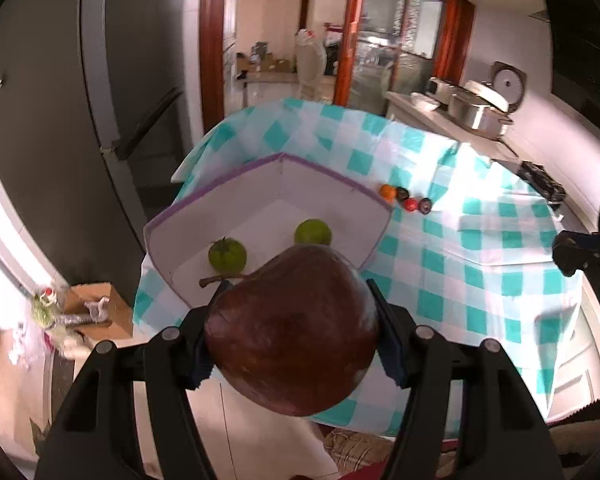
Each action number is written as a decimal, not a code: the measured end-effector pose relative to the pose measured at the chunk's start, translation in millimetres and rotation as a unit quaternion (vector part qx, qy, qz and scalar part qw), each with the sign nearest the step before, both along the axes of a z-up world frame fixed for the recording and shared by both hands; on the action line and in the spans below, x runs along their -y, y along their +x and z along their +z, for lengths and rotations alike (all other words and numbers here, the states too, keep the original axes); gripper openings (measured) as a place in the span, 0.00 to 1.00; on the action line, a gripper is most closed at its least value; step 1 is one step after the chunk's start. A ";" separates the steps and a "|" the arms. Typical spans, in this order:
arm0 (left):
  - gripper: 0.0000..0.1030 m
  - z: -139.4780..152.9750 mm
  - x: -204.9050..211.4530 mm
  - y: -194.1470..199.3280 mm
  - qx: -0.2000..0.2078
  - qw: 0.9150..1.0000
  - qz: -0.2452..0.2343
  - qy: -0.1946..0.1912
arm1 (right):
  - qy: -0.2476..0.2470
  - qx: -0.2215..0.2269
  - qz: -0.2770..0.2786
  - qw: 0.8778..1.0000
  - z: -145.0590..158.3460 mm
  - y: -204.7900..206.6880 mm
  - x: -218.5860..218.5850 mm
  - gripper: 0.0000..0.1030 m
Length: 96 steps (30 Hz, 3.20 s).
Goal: Organize fruits
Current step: 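Carry the pear and dark fruit with both tools over the box, then open both tools to release the pear and dark fruit into the box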
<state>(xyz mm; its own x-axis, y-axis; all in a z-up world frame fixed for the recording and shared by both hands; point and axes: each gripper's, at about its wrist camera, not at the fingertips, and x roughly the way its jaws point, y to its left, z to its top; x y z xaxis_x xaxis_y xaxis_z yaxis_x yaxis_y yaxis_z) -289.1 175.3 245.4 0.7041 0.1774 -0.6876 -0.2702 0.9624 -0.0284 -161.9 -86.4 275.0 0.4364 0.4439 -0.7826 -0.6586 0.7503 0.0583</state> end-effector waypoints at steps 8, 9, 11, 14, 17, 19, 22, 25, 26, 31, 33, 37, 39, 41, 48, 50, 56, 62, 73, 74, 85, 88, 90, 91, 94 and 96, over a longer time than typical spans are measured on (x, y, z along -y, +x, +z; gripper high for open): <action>0.63 -44.1 -26.3 30.9 -0.061 0.996 0.061 -0.026 | -0.020 -0.041 0.110 0.993 -46.6 60.1 -92.7 0.39; 0.63 -49.6 -28.5 37.9 -0.069 0.995 0.068 -0.026 | -0.018 -0.045 0.124 0.991 -51.7 70.1 -106.0 0.39; 0.63 -58.4 -31.5 53.4 -0.081 0.993 0.079 -0.029 | -0.012 -0.049 0.142 0.989 -59.0 86.9 -125.8 0.39; 0.63 -68.3 -34.9 78.7 -0.088 0.992 0.084 -0.035 | -0.006 -0.052 0.162 0.985 -66.5 108.5 -149.3 0.39; 0.63 -78.5 -41.9 105.0 -0.097 0.989 0.098 -0.054 | -0.003 -0.050 0.187 0.981 -75.1 132.7 -181.2 0.39; 0.63 -92.3 -52.7 124.4 -0.113 0.983 0.124 -0.076 | -0.006 -0.050 0.200 0.978 -82.3 147.3 -203.7 0.39; 0.63 -113.2 -66.5 150.7 -0.149 0.971 0.158 -0.099 | -0.030 -0.067 0.222 0.972 -102.9 173.0 -248.1 0.39; 0.63 -135.8 -77.8 174.9 -0.203 0.957 0.176 -0.112 | -0.073 -0.106 0.240 0.962 -136.7 196.7 -297.9 0.39; 0.63 -142.6 -80.8 181.9 -0.219 0.952 0.179 -0.115 | -0.093 -0.119 0.247 0.957 -151.6 203.0 -317.8 0.39; 0.63 -172.9 -99.8 208.3 -0.303 0.919 0.195 -0.161 | -0.182 -0.160 0.250 0.937 -203.5 214.1 -374.4 0.39; 0.63 -179.0 -104.4 211.9 -0.318 0.912 0.206 -0.155 | -0.183 -0.163 0.252 0.936 -213.6 215.0 -384.2 0.39; 0.63 -191.0 -108.3 212.8 -0.346 0.896 0.205 -0.188 | -0.184 -0.144 0.260 0.937 -216.1 207.8 -389.3 0.42; 0.63 -192.0 -109.0 211.7 -0.348 0.893 0.208 -0.196 | -0.186 -0.134 0.258 0.938 -215.6 204.9 -387.9 0.48; 0.63 -190.8 -109.3 210.3 -0.347 0.892 0.209 -0.200 | -0.190 -0.137 0.250 0.939 -215.1 203.6 -384.0 0.61; 0.78 -140.1 -97.0 189.8 -0.280 0.937 0.190 -0.092 | -0.169 -0.084 0.205 0.961 -153.2 200.7 -349.5 0.71; 0.79 -118.6 -88.8 181.3 -0.259 0.946 0.177 -0.075 | -0.158 -0.072 0.193 0.966 -129.5 196.9 -333.8 0.71; 0.92 -21.3 -61.9 145.7 -0.160 0.974 0.162 -0.012 | -0.110 -0.029 0.145 0.983 -35.6 169.6 -259.6 0.77; 0.99 76.5 -10.7 109.7 -0.062 0.990 0.103 0.078 | -0.039 0.025 0.089 0.995 60.4 102.6 -161.3 0.83; 0.99 124.7 96.2 42.7 0.040 0.990 -0.037 0.127 | 0.029 0.109 -0.015 0.993 140.0 -3.0 -5.1 0.84; 0.99 124.7 100.4 34.7 0.046 0.989 -0.051 0.128 | 0.035 0.112 -0.026 0.993 142.2 -11.1 8.8 0.84; 0.99 77.3 69.8 -13.1 0.043 0.992 -0.106 0.059 | 0.061 0.115 -0.131 0.983 122.2 -47.5 111.6 0.84; 0.99 59.0 55.2 -15.5 0.030 0.994 -0.093 0.054 | 0.079 0.105 -0.158 0.979 113.1 -51.5 125.9 0.84; 0.99 49.8 49.2 -11.6 0.023 0.995 -0.084 0.041 | 0.077 0.105 -0.163 0.978 105.7 -56.7 129.6 0.84; 0.99 47.9 47.9 -9.6 0.023 0.996 -0.081 0.036 | 0.078 0.105 -0.163 0.978 103.5 -59.5 132.2 0.84; 0.99 44.7 50.2 -4.2 0.028 0.996 -0.086 0.026 | 0.077 0.102 -0.162 0.979 93.4 -63.2 131.7 0.84; 0.99 42.1 54.2 -1.0 0.029 0.994 -0.097 0.033 | 0.077 0.097 -0.162 0.979 85.9 -61.0 128.7 0.84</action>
<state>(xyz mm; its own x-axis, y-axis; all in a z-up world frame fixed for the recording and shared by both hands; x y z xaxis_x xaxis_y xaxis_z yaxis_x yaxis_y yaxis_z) -290.1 121.1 287.4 0.7672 0.0787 -0.6365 -0.0799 0.9964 0.0269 -222.9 -215.1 361.0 0.7073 0.3641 -0.6060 -0.3974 0.9137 0.0851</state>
